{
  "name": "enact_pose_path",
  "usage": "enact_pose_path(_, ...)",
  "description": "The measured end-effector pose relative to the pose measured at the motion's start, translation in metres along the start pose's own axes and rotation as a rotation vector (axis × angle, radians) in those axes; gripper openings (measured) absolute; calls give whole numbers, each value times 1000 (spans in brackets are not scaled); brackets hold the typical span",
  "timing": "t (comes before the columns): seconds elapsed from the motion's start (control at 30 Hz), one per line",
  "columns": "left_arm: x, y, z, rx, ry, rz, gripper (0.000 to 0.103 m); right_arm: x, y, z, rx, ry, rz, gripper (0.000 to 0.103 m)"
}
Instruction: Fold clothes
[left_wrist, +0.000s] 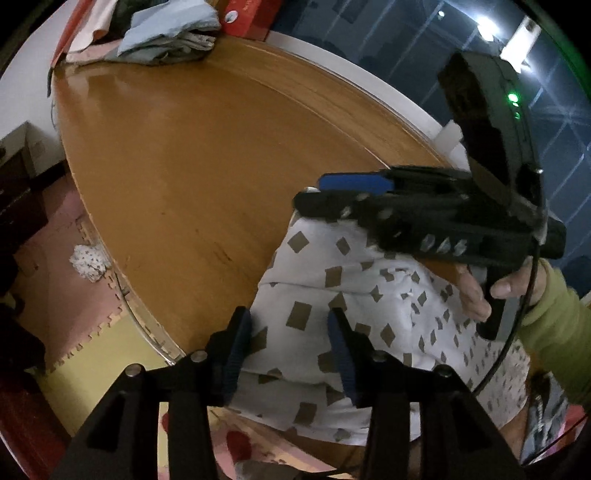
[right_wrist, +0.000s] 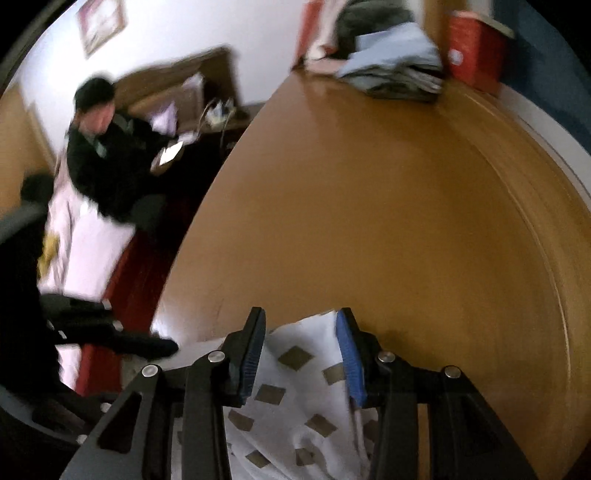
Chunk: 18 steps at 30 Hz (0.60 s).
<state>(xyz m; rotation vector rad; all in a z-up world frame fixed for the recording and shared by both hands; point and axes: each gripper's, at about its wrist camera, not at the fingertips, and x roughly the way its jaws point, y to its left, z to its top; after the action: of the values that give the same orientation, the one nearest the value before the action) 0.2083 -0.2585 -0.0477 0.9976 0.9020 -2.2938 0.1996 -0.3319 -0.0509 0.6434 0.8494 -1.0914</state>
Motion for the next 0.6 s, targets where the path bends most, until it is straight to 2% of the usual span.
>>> enact_pose_path(0.03, 1, -2, 0, 8, 3, 7, 43, 5, 3, 0, -17, 12, -10, 36)
enact_pose_path(0.07, 2, -5, 0, 15, 5, 14, 43, 10, 6, -1, -35, 25, -19, 25)
enact_pose_path(0.1, 3, -6, 0, 16, 7, 18, 44, 11, 8, 0, -49, 27, -30, 22)
enact_pose_path(0.13, 3, -8, 0, 17, 8, 22, 44, 12, 11, 1, -63, 30, -41, 12)
enact_pose_path(0.17, 3, -7, 0, 18, 6, 28, 45, 14, 13, 2, -77, 33, -51, 9)
enact_pose_path(0.23, 2, -6, -1, 21, 1, 41, 45, 13, 15, 7, -101, 30, -107, 6)
enact_pose_path(0.3, 2, -6, -2, 21, -3, 53, 44, 14, 6, 9, -70, 27, -147, 5)
enact_pose_path(0.4, 2, -9, -3, 28, -2, 64, 44, 28, -16, 15, 27, 11, -266, 5)
enact_pose_path(0.43, 3, -11, -4, 37, -1, 70, 44, 29, -27, 17, 62, 8, -278, 5)
enact_pose_path(0.53, 3, -15, -3, 41, 12, 82, 43, 21, -51, 17, 151, -11, -213, 6)
enact_pose_path(0.6, -4, -13, 4, 0, -19, 40, 43, 15, -56, 15, 164, -19, -166, 6)
